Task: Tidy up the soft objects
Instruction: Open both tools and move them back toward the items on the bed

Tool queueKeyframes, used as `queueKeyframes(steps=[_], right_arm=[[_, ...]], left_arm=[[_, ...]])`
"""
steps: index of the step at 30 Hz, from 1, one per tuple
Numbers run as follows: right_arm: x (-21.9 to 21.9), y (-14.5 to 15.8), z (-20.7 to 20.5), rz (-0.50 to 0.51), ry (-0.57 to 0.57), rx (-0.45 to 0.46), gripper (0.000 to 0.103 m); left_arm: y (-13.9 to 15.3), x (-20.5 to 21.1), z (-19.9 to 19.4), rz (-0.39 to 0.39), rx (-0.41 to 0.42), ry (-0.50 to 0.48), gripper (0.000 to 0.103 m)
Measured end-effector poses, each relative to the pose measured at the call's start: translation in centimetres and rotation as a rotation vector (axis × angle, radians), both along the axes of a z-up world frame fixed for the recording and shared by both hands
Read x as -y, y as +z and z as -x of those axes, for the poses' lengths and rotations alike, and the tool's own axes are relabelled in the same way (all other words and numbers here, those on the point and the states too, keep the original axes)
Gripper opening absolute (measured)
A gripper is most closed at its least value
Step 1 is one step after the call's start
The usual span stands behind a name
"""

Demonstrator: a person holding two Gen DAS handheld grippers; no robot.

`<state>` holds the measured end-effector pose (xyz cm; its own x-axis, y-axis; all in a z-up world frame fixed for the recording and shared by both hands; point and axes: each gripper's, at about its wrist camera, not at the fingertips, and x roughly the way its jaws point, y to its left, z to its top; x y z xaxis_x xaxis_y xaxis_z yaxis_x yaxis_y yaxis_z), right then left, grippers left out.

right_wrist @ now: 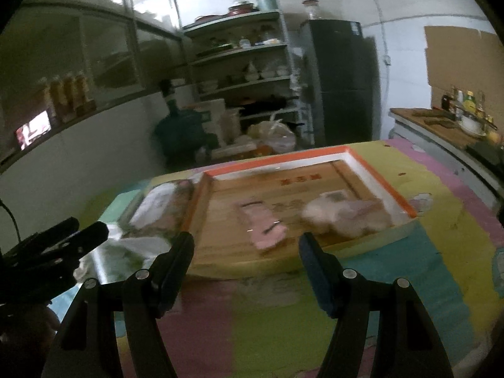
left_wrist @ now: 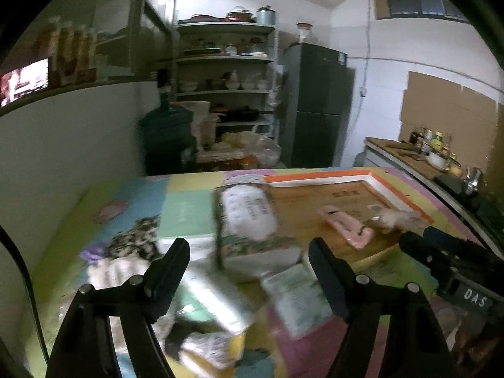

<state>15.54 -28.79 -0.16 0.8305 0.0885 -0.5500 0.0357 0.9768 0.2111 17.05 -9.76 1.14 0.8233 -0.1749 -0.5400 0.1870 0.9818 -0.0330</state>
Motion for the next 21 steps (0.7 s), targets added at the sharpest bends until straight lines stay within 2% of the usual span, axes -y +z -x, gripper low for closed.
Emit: queueKeyframes(steps=[5,11,21], right_arm=[[-3.3,-0.6,-0.4,-0.001,0.072,-0.031,0.071],[-6.7,-0.7,-0.4,-0.011,0.137,-0.027,0.071],[-10.8,-1.8,-0.2,-0.007,0.238,-0.048,0.071]], left_arm=[[0.0,-2.8,0.9,-0.003,0.01,0.057,0.078],[0.3,-5.5,1.8,-0.007,0.018,0.101,0.078],[-0.5,-10.0,2.9,0.016,0.006,0.171,0.078]])
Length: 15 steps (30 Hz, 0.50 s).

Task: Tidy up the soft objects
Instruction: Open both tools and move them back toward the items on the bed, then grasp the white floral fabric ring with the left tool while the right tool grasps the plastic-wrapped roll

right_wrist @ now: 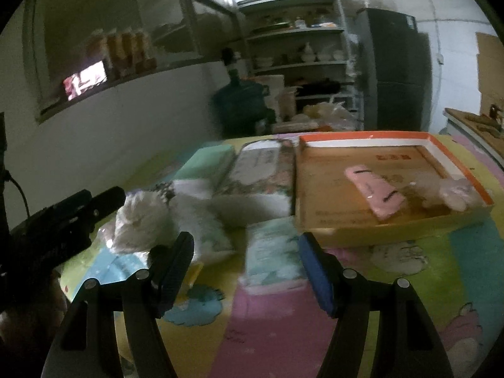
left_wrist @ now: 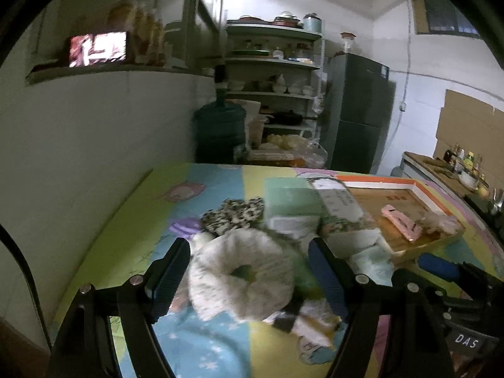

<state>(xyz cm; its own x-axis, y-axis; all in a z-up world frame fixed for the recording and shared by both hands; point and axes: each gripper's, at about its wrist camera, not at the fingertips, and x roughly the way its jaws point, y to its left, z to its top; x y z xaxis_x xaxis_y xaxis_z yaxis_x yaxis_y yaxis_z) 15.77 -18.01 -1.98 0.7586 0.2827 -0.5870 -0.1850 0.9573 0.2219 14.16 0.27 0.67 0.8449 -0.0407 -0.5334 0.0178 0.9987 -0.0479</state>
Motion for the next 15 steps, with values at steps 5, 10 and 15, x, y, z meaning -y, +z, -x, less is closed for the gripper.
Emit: queueKeyframes(steps=[5,10,15], right_arm=[[-1.4,-0.4,0.1,0.023,0.046,-0.007,0.071],[-2.1,-0.7,-0.5,0.03,0.071,-0.021,0.071],[-3.2,-1.1,-1.0,0.039,0.107,-0.033,0.071]], left_arm=[[-1.2,-1.6,0.6,0.015,-0.026,0.023,0.077],[-2.6,-3.1,1.0,0.034,-0.058,0.044,0.077],[-3.6,-4.8,1.5,0.067,-0.078,0.067,0.077]])
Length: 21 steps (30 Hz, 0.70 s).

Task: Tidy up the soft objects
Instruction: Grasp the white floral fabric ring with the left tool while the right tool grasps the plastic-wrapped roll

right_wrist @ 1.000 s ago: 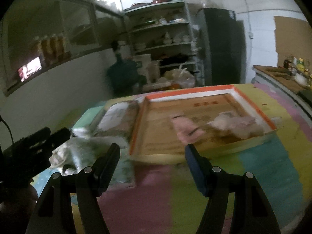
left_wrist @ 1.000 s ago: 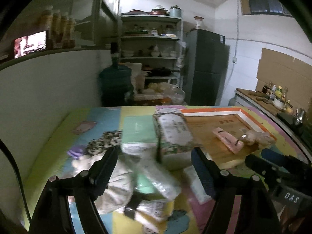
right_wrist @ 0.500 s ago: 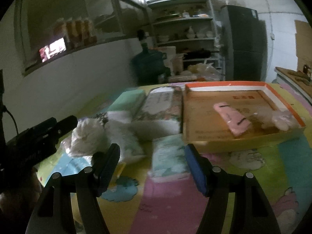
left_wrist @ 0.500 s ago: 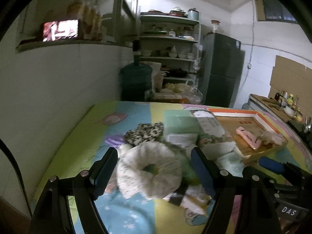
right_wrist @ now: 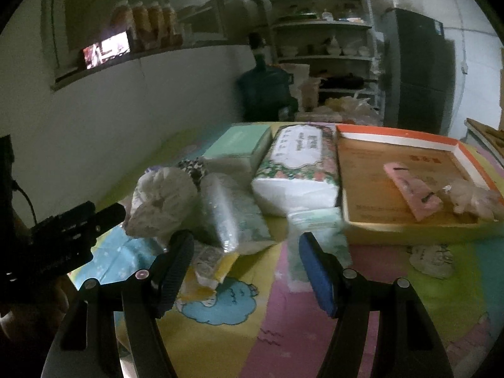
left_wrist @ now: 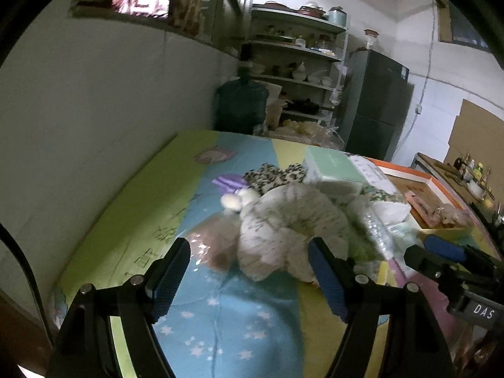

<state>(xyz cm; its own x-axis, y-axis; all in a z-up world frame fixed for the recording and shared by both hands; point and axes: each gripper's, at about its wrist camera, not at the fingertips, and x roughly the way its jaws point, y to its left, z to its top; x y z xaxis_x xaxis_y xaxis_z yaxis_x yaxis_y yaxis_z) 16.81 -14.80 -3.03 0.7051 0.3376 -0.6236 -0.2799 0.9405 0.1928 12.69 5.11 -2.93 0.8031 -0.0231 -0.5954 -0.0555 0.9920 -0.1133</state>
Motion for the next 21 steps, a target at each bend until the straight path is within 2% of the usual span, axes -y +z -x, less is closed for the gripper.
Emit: queueKeyframes(steps=[5,12,17,19,21], right_arm=[[-0.9,-0.5,-0.8,0.005,0.025,-0.015,0.071],[-0.8,-0.7,-1.4,0.005,0.019,-0.02,0.071],[-0.7,-0.7,-2.0,0.008,0.012,-0.017,0.071],[-0.7,-0.7,-2.3,0.007,0.011,-0.016,0.071],[-0.7,-0.9,-2.8,0.003,0.009,-0.021,0.071]], left_arm=[[-0.4,-0.8,-0.3,0.031,-0.006,-0.007,0.077],[-1.3,-0.3,-2.9,0.055,-0.031,-0.067,0.077],[-1.3,0.3,-4.8,0.023,-0.022,-0.1,0.077],[-1.5,0.4,-5.4,0.027,-0.034,-0.107,0.072],[-1.7,0.5,-6.0,0.033,-0.052,-0.11,0.06]])
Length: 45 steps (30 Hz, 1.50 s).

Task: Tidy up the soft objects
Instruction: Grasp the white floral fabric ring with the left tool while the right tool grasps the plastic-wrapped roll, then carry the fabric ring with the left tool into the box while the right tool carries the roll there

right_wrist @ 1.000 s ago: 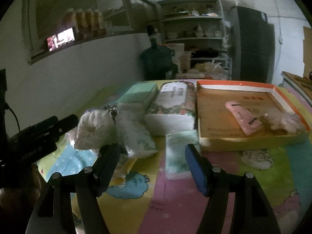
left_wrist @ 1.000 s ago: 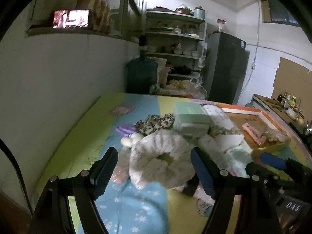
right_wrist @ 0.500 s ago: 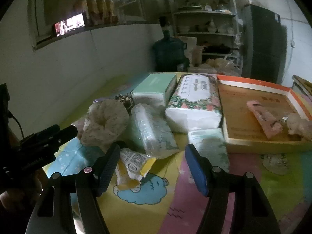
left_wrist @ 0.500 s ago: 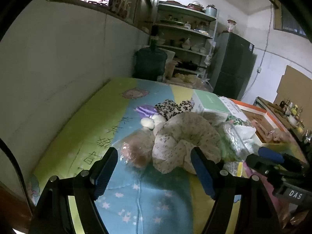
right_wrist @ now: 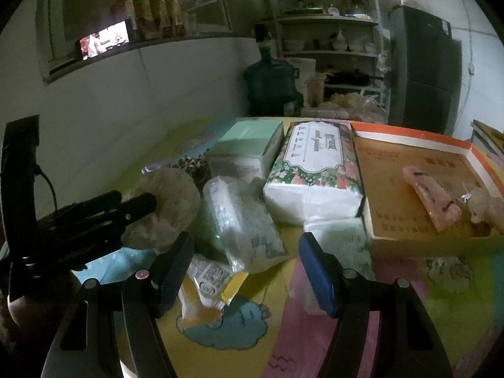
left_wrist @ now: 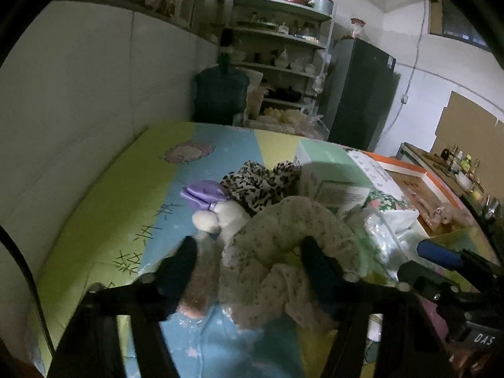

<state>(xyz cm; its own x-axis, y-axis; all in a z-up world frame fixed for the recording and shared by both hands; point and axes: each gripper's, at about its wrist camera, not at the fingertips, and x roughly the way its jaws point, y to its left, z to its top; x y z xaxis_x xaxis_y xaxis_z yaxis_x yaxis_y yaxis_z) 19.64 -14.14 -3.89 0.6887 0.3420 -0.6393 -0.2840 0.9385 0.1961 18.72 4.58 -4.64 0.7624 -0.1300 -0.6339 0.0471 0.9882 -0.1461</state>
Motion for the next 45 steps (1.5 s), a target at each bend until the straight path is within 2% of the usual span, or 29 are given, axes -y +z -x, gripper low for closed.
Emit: queueKeyframes(steps=[1,3,6,9,13,14,15,16,21,30,45], right_arm=[[0.0,-0.1,-0.2,-0.004,0.001,-0.004,0.071],[-0.1,-0.4,-0.6,-0.008,0.005,-0.015,0.071],[-0.4,-0.9,-1.0,-0.004,0.013,-0.031,0.071],[-0.6,-1.4,-1.4,-0.001,0.024,-0.045,0.071],[-0.7,-1.7,-1.8,0.011,0.026,-0.053,0.068],[-0.7,-1.8,-2.0,0.013,0.025,-0.056,0.064],[-0.7,-1.9,-2.1,0.015,0.024,-0.062,0.049],[-0.5,-1.9,-2.2,0.017,0.018,-0.066,0.041],[0.1,-1.3,-1.8,-0.012,0.01,-0.041,0.029],[1.3,-0.1,-0.8,-0.049,0.007,-0.005,0.023],[2.7,3.2,2.4,-0.08,-0.004,0.114,0.022]], left_arm=[[-0.1,0.0,-0.2,0.002,-0.004,-0.011,0.057],[-0.3,0.1,-0.4,0.006,-0.02,-0.029,0.035],[-0.8,0.1,-0.3,-0.003,-0.016,-0.034,0.024],[-0.7,-0.2,0.1,0.025,-0.005,-0.044,0.018],[-0.5,-0.5,0.3,0.048,0.007,-0.039,0.017],[-0.4,-0.5,0.4,0.051,0.011,-0.038,0.017],[-0.3,-0.4,0.5,0.052,0.013,-0.038,0.017],[-0.3,-0.5,0.5,0.053,0.016,-0.04,0.016],[0.3,-0.7,1.0,0.062,0.04,-0.045,0.015],[2.3,-0.3,2.1,0.06,0.104,-0.039,0.012],[5.1,1.6,3.8,0.033,0.181,-0.089,0.012]])
